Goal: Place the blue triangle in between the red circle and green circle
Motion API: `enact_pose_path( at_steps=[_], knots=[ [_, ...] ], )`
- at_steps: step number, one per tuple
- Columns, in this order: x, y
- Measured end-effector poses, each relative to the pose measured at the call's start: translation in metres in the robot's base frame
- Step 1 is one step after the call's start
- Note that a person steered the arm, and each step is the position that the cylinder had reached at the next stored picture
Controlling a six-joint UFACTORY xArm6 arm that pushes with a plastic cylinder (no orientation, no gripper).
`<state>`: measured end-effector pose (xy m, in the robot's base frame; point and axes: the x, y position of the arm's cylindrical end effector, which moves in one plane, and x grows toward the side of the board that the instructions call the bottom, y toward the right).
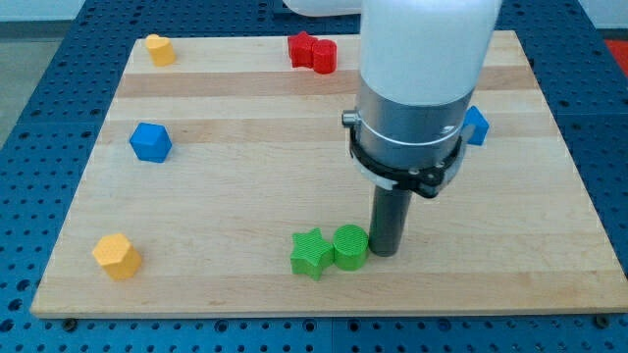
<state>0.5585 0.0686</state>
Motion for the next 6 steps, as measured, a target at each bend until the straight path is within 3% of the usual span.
enact_pose_path(
  at_steps=[2,3,4,6],
  knots=[
    [-0.060,0.182],
    [-0.121,0.255],
    [-0.169,0.229],
    [-0.169,-0.012]
  ],
)
